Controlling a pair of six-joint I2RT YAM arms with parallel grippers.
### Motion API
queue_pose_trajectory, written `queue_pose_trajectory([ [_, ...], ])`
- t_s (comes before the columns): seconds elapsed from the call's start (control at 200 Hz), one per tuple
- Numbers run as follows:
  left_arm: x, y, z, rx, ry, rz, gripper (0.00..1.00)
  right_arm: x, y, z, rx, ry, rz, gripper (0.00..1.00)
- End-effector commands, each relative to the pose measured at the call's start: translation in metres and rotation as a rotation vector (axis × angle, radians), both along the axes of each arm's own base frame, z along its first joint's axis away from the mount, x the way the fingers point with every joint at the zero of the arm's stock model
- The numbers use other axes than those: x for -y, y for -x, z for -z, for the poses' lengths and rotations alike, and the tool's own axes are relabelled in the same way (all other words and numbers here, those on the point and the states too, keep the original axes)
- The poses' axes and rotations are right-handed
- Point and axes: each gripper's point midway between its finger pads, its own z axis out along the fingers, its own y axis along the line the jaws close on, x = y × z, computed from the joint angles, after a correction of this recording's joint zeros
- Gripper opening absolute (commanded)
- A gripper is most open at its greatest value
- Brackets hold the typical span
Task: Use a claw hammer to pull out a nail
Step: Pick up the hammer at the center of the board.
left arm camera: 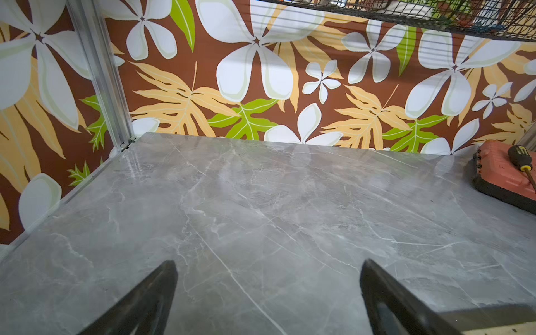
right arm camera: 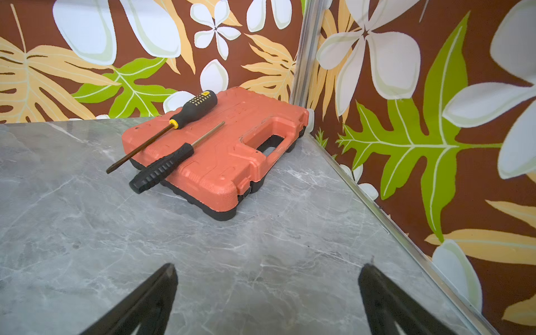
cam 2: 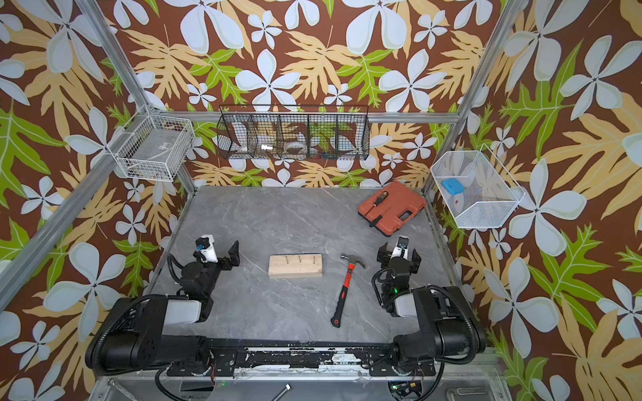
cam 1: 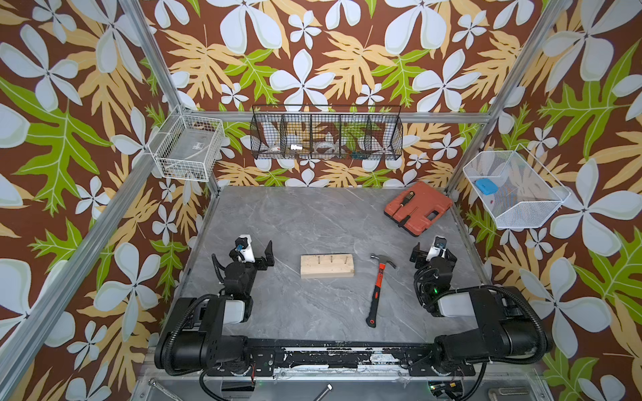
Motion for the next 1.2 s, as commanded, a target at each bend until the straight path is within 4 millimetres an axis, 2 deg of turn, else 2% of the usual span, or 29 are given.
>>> queue_pose_trajectory([
  [0.0,0.001,-0.001,-0.007,0.026,-0.013,0.006,1.0,0.0,-0.002,-0.007,0.027,-0.001,0.001,0.99],
  [0.796,-0.003,-0.002,-0.006,0.02,-0.008,-0.015,1.0,0.0,-0.003,-0.006,0.024,-0.001,0.001,1.0],
  [1.001,-0.009,-0.001,-0.006,0.022,0.004,-0.053,1.0,0.0,-0.002,-0.007,0.028,-0.001,0.002,1.0],
  [1.096,-0.016,0.003,-0.012,0.051,0.021,-0.095,1.0,0.001,-0.002,-0.013,0.032,0.006,0.015,1.0],
  [1.196,-0.027,0.007,-0.022,0.059,0.035,-0.163,1.0,-0.005,-0.019,-0.028,-0.082,-0.012,0.002,0.99],
])
